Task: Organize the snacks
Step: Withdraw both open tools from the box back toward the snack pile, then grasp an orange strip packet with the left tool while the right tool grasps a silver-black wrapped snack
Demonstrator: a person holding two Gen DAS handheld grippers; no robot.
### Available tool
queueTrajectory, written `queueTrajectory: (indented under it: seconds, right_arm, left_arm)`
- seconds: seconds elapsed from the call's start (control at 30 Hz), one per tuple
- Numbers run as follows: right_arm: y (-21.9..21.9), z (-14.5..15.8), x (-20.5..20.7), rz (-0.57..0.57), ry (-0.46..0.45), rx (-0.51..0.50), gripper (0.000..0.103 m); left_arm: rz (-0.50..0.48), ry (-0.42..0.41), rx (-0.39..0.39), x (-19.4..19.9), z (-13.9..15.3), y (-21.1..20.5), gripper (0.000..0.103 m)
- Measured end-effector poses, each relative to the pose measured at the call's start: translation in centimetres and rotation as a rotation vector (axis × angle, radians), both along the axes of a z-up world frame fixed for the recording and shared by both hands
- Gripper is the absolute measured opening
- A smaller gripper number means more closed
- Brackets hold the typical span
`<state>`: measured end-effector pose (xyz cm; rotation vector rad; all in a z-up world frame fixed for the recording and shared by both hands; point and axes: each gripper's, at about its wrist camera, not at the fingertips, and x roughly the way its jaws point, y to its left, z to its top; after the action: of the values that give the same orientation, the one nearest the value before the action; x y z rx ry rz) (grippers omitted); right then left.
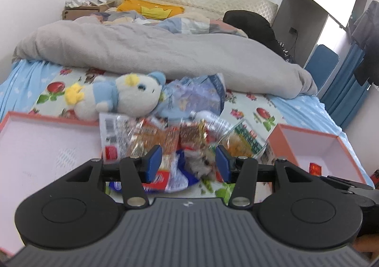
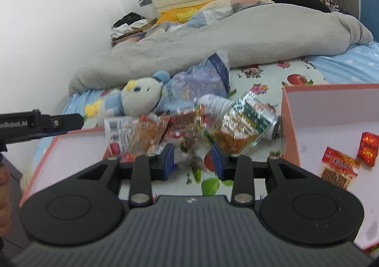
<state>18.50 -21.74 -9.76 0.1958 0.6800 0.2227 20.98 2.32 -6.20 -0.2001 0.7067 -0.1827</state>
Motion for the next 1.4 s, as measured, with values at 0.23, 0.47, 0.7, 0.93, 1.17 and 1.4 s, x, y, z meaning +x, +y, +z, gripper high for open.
queueTrajectory:
  seconds: [0.23, 0.47, 0.7, 0.93, 1.17, 1.4]
  right_arm:
    - [0.4, -0.7, -3.7, 0.011, 0.013, 0.017, 0.038]
    - [0.8, 0.4, -4.2, 0.029, -0.019, -0.001, 0.038]
    - [2.3, 0.2, -4.0, 0.049, -0.022, -0.020, 0.038]
    - [3.5, -0.8, -2.3, 0.045, -0.026, -0.009, 0.038]
    - [3.8, -3.0, 0.6, 0.065, -0.001, -0.024, 0.038]
    - [3.8, -5.2, 2.8, 0.065, -0.009, -0.022, 0.067]
  left_arm:
    - [0.013, 0.033, 0.016, -4.1, -1.7, 0.3, 0.056]
    - [0.008, 0.030, 0.018, -3.9, -1.7, 0.6, 0.059]
    - [-0.052, 0.032, 0.012, -2.3, -2.8, 0.7, 0.065]
    - [-0.081, 0.070, 0.031, 0.7, -4.4, 1.3, 0.068]
    - [-0.066, 0.071, 0.056, 4.0, -6.2, 1.4, 0.071]
    - [-0.073, 0.094, 0.072, 7.7, -8.7, 2.1, 0.072]
